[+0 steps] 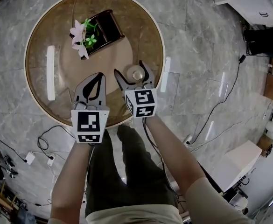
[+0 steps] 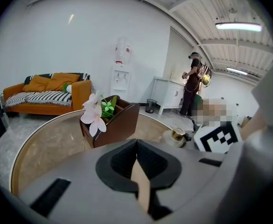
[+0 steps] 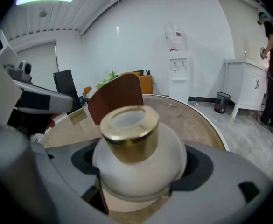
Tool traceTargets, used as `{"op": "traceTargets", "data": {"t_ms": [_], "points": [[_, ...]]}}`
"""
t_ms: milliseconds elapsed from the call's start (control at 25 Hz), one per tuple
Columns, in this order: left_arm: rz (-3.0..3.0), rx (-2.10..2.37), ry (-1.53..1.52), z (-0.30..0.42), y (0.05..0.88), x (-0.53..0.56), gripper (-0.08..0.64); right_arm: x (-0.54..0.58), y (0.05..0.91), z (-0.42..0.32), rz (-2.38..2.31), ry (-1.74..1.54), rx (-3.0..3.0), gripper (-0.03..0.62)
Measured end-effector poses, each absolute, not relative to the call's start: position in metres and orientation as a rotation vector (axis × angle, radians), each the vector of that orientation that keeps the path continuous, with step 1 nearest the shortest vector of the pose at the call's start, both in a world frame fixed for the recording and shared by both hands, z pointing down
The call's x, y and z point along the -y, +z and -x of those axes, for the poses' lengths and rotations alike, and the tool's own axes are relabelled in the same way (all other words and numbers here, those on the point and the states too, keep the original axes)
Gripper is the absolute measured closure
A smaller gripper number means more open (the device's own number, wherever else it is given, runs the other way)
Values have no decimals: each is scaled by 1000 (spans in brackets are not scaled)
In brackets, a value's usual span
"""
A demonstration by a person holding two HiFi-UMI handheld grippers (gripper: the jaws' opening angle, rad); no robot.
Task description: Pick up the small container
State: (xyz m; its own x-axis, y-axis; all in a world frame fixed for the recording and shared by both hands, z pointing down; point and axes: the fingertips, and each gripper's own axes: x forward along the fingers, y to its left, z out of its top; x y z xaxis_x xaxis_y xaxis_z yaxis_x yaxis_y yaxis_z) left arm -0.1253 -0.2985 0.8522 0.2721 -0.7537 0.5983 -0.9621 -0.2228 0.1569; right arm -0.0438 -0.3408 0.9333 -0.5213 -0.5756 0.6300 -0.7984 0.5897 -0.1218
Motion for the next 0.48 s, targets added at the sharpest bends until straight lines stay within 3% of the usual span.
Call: {"op": "traceTargets", "data": {"t_ms": [480], "points": [[-2066,1550,578,140,839,289,554,338,919,38,-1031,513,2232,252]]}}
